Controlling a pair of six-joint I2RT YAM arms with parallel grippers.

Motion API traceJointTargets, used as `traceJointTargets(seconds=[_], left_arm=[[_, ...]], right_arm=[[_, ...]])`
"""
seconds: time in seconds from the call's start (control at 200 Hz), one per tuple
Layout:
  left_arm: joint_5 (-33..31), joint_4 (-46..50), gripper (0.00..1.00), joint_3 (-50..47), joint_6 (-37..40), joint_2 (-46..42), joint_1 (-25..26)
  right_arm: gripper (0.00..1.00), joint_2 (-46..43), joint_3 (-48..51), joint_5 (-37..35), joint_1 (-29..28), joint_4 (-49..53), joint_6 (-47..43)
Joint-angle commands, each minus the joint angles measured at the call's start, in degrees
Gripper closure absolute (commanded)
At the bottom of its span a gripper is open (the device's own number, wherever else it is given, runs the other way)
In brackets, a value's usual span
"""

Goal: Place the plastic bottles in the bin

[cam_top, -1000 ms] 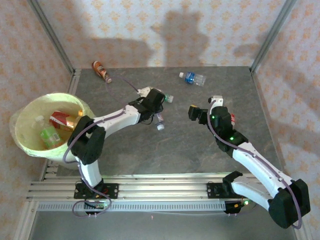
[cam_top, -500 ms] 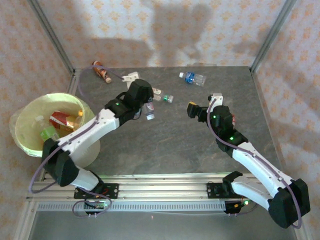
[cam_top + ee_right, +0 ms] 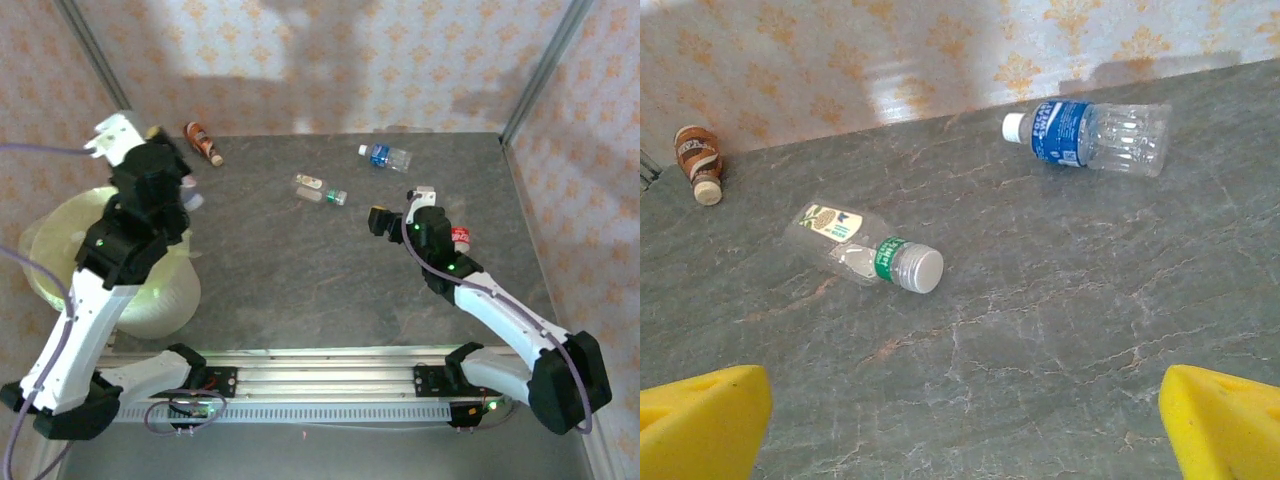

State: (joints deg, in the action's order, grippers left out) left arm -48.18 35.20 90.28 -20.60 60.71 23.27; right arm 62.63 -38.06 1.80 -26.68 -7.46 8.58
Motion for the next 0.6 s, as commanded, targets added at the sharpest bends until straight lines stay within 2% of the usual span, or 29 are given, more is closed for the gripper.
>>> traceJointTargets(seconds=[0.0,0.115,0.35,0.44,0.595], left_arm=[[-5.33,4.39,0.51,-1.12,1.75,-1.73,-8.09],[-2.74,5.15,0.51,-4.48,-0.89,-3.88,-16.9],[0.03,5.02,0.5,-13.86,-6.96,-8.59,-28.38],[3.38,3.86,0.5,-16.79,-9.54,-9.63,-33.57],[6.46,1.02,0.49,-20.23,-16.14,-9.23,-38.26]], right_arm=[[0.0,1.21,-2.87,1.38,0.1,-2.77,1.77],[0.0,1.88,-3.41,1.97,0.13,-2.79,1.8],[0.0,1.44,-3.69,1.53,0.11,-2.04,1.57],[0.0,1.31,-4.02,1.58,0.11,-1.14,1.29],[0.0,1.18,-3.9,1.37,0.13,-0.98,1.25]])
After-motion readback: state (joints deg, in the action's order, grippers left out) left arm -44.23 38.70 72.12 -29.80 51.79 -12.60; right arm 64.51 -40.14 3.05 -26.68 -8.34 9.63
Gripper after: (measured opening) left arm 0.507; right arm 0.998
